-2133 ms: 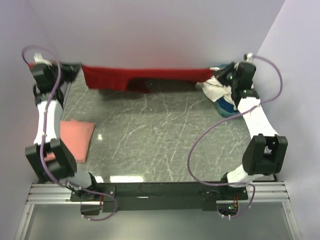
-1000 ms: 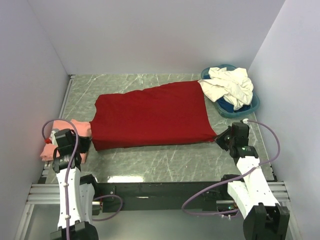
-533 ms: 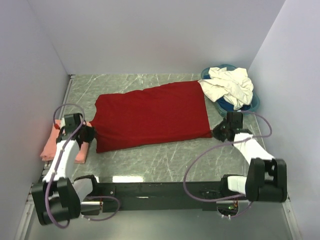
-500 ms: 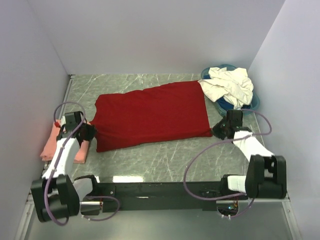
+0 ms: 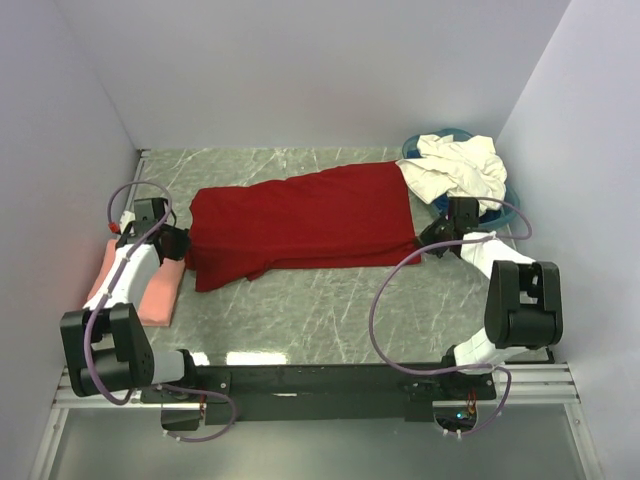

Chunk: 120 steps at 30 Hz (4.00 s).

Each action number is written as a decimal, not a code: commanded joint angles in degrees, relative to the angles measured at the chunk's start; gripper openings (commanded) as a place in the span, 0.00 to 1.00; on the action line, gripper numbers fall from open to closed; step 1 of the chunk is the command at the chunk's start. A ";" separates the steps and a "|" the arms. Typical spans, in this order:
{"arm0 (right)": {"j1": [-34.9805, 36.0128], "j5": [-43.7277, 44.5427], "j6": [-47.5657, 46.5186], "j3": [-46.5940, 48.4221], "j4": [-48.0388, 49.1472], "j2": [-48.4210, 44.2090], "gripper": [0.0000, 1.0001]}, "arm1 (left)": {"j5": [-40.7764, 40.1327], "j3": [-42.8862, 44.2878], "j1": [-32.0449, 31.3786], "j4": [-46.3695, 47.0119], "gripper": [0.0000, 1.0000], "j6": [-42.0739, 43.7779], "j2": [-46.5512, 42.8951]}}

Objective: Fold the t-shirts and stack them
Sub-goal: Fold the tshirt

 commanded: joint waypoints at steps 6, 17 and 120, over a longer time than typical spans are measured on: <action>1.05 -0.01 -0.80 5.38 2.12 3.64 0.00 | -3.09 2.22 -0.03 1.18 0.02 0.27 1.06; 1.05 0.17 -1.50 5.90 2.38 5.22 0.09 | -2.39 3.80 -0.03 2.76 0.04 1.67 6.69; 14.23 4.30 -5.55 5.90 0.71 -0.67 0.41 | 1.65 28.06 -10.31 6.27 0.01 1.76 31.03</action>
